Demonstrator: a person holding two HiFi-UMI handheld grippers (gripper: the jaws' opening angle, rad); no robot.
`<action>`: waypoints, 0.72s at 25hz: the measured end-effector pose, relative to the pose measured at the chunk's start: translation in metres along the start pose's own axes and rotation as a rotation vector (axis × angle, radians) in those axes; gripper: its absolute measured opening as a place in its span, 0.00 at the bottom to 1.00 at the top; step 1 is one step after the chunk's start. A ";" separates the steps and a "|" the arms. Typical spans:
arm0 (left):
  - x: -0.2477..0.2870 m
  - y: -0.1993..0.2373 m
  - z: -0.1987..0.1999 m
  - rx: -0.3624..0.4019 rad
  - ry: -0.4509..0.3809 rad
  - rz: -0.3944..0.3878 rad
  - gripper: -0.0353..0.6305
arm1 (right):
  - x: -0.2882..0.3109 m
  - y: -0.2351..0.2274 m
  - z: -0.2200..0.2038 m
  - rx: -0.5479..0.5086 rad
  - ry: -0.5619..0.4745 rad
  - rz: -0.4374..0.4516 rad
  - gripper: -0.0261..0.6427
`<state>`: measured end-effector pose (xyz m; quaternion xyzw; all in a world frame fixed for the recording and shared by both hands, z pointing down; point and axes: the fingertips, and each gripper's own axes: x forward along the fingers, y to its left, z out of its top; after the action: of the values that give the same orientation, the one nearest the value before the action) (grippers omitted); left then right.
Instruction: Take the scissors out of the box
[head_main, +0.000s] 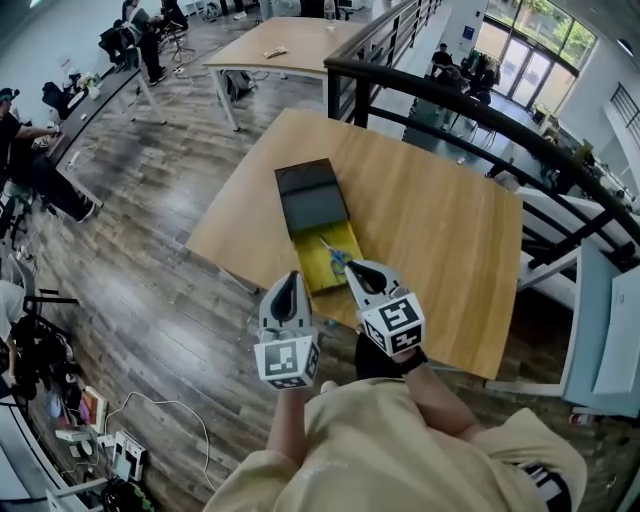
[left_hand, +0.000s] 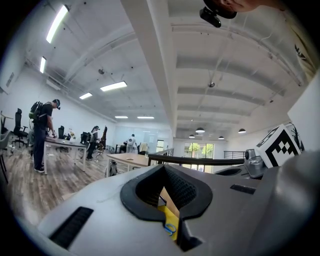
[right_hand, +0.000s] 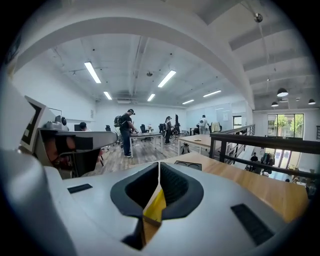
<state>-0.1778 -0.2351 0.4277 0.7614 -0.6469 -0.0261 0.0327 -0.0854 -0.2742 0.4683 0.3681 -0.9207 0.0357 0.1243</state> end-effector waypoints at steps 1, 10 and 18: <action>0.010 0.000 -0.002 0.001 0.005 -0.001 0.07 | 0.009 -0.006 -0.004 -0.001 0.018 0.008 0.06; 0.078 0.007 -0.038 -0.008 0.108 -0.020 0.07 | 0.069 -0.047 -0.051 0.018 0.210 0.050 0.06; 0.100 0.017 -0.080 -0.049 0.191 0.003 0.07 | 0.094 -0.054 -0.108 0.012 0.403 0.120 0.07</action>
<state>-0.1719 -0.3350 0.5092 0.7584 -0.6412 0.0309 0.1127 -0.0925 -0.3593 0.5949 0.2987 -0.8973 0.1216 0.3014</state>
